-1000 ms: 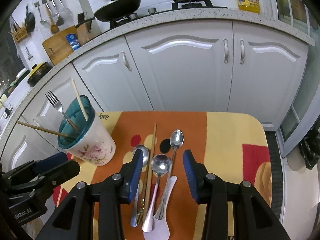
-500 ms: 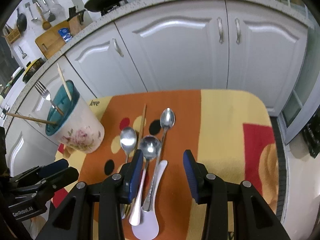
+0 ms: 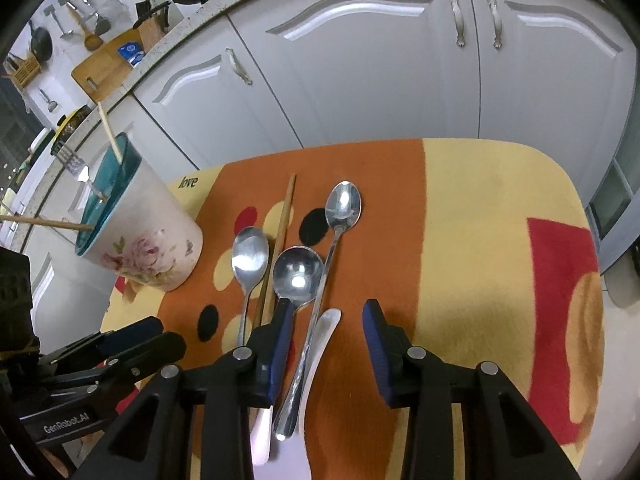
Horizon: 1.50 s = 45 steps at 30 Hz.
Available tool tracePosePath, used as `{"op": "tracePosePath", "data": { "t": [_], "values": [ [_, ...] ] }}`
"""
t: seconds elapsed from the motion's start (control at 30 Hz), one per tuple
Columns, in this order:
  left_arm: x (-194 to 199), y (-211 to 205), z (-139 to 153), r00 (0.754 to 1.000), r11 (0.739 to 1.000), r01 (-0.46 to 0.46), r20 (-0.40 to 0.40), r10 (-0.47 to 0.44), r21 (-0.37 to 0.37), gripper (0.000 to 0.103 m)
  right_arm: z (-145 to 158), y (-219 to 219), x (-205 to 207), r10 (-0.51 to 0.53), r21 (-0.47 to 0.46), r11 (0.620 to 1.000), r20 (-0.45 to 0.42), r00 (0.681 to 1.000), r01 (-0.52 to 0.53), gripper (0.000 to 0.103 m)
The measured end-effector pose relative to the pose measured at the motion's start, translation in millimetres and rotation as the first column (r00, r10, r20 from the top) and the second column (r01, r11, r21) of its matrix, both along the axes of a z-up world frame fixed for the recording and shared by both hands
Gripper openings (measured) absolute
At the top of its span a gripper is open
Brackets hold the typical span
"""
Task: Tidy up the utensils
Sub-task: 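Close the left tool on a metal spoon while the right tool grasps another spoon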
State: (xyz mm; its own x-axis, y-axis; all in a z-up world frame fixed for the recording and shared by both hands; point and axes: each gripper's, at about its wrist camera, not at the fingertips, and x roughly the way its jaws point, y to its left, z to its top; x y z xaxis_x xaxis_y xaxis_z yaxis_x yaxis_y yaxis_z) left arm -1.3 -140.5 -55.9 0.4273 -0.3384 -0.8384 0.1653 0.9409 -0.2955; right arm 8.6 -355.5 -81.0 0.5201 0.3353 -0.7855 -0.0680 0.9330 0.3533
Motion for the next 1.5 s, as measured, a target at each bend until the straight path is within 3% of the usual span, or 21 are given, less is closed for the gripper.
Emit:
{"op": "tracePosePath", "data": {
  "t": [0.3, 0.77, 0.83, 1.03, 1.1, 1.13, 1.17, 1.23, 1.5],
  "values": [
    [25, -9, -22, 0.995, 0.995, -0.093, 0.032, 0.092, 0.042, 0.055, -11, -10, 29, 0.002, 0.025, 1.000, -0.018, 1.000, -0.002, 0.036],
    [53, -26, -31, 0.989, 0.988, -0.141, 0.063, 0.137, 0.059, 0.055, -23, -20, 61, 0.017, 0.059, 0.998, -0.003, 1.000, -0.017, 0.036],
    [56, -26, -31, 0.988, 0.988, -0.144, 0.064, 0.140, 0.051, 0.050, -25, -22, 69, 0.019, 0.065, 0.998, 0.000, 1.000, -0.018, 0.036],
    [60, -29, -31, 0.990, 0.990, -0.134, 0.043, 0.132, 0.044, 0.015, -27, -19, 96, 0.046, 0.080, 0.996, 0.020, 0.999, -0.047, 0.036],
    [58, -29, -30, 0.992, 0.991, -0.121, 0.040, 0.119, 0.048, 0.011, -28, -17, 102, 0.061, 0.086, 0.994, 0.025, 0.998, -0.062, 0.036],
    [58, -28, -30, 0.993, 0.992, -0.116, 0.041, 0.114, 0.047, 0.010, -28, -15, 105, 0.077, 0.092, 0.993, 0.029, 0.997, -0.079, 0.031],
    [58, -28, -29, 0.993, 0.993, -0.110, 0.040, 0.108, 0.045, 0.009, -29, -12, 106, 0.093, 0.092, 0.991, 0.030, 0.995, -0.095, 0.018],
    [57, -26, -28, 0.995, 0.994, -0.100, 0.035, 0.099, 0.038, 0.007, -31, -7, 107, 0.124, 0.069, 0.990, 0.023, 0.992, -0.125, 0.007],
    [36, -17, -22, 1.000, 1.000, -0.010, 0.004, 0.010, 0.029, 0.000, -25, -10, 69, 0.173, 0.082, 0.981, 0.020, 0.985, -0.174, 0.002]
  ]
}}
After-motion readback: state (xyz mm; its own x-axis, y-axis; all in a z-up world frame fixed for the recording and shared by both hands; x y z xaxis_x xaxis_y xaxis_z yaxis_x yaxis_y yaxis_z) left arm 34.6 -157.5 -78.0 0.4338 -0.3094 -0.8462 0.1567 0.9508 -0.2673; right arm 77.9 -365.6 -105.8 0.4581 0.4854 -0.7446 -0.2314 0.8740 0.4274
